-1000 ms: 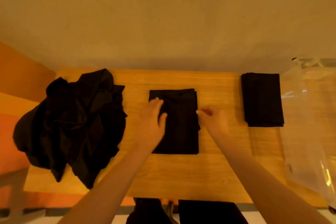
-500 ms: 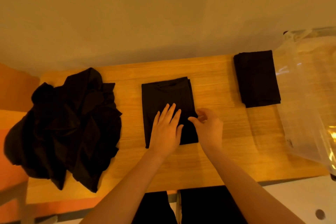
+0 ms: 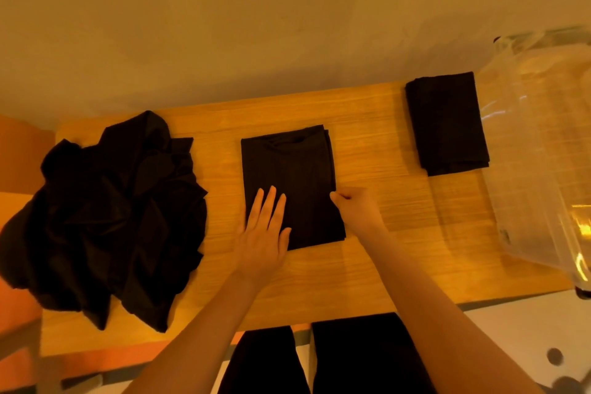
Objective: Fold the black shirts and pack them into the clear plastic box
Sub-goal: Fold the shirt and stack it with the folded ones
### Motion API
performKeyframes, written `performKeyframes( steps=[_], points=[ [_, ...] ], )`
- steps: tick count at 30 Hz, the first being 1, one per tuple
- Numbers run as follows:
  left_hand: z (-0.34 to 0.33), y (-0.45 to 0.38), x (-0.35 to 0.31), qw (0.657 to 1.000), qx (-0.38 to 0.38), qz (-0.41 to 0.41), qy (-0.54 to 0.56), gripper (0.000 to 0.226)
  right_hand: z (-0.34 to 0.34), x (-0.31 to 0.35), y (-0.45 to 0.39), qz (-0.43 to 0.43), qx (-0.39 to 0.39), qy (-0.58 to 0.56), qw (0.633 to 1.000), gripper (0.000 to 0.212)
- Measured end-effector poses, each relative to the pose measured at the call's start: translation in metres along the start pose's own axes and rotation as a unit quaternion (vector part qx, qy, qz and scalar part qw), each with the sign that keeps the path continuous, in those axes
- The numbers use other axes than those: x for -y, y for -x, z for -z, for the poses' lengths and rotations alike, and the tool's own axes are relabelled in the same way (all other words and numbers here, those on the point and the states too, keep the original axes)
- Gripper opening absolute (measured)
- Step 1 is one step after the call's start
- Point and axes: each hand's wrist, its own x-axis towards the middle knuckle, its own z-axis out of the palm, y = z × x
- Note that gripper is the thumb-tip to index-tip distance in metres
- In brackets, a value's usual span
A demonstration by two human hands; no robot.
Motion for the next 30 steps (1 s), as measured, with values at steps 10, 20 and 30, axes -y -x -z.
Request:
performKeyframes(
  steps=[10, 20, 30],
  points=[
    [-0.002, 0.0, 0.0, 1.0, -0.001, 0.005, 0.008, 0.054, -0.015, 0.0, 0.012, 0.043, -0.123, 0.039, 0.991, 0.034],
    [-0.004, 0.002, 0.001, 1.0, -0.005, 0.001, 0.018, 0.054, -0.008, -0.001, 0.003, 0.007, -0.018, -0.079, 0.997, 0.016],
    [-0.002, 0.001, 0.0, 1.0, 0.002, 0.006, -0.006, 0.056, -0.009, 0.0, -0.001, 0.025, -0.057, 0.034, 0.997, 0.02]
  ],
)
